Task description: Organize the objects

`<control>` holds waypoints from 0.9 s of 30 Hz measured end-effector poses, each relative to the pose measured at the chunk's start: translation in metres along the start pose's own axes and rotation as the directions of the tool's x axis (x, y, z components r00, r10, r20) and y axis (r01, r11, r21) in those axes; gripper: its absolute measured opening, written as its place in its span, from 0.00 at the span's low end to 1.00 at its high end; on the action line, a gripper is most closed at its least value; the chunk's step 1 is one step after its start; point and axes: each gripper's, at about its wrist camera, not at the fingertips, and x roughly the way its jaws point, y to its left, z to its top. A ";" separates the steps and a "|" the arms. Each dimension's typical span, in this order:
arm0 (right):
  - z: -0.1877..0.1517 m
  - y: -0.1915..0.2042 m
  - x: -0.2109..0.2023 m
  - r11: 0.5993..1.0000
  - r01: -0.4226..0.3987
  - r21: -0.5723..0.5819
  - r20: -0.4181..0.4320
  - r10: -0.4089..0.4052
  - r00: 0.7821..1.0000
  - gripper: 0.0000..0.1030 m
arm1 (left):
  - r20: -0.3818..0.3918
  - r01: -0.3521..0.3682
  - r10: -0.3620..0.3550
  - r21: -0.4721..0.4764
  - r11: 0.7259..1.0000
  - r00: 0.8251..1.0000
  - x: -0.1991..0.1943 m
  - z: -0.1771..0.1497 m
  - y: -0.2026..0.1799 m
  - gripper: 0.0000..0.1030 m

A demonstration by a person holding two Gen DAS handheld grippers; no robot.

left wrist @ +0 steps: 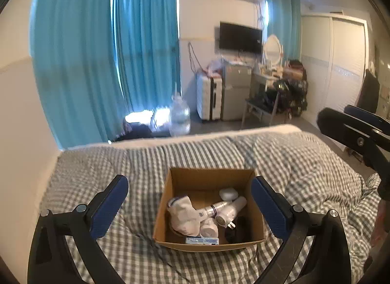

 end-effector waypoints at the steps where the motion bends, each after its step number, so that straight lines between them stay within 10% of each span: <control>1: 0.003 0.000 -0.010 1.000 0.002 -0.002 0.013 -0.002 1.000 0.97 | 0.018 -0.005 0.005 0.001 1.000 1.000 -0.011 0.002 0.000 1.00; 13: -0.010 0.003 -0.109 0.998 0.057 0.020 0.137 -0.059 0.989 0.99 | 0.167 -0.119 0.118 -0.005 0.993 0.979 -0.100 -0.011 0.005 1.00; 27: -0.105 -0.002 -0.081 0.992 0.124 0.000 0.139 -0.123 0.983 0.99 | 0.176 -0.178 0.185 -0.056 0.982 0.967 -0.074 -0.087 -0.001 1.00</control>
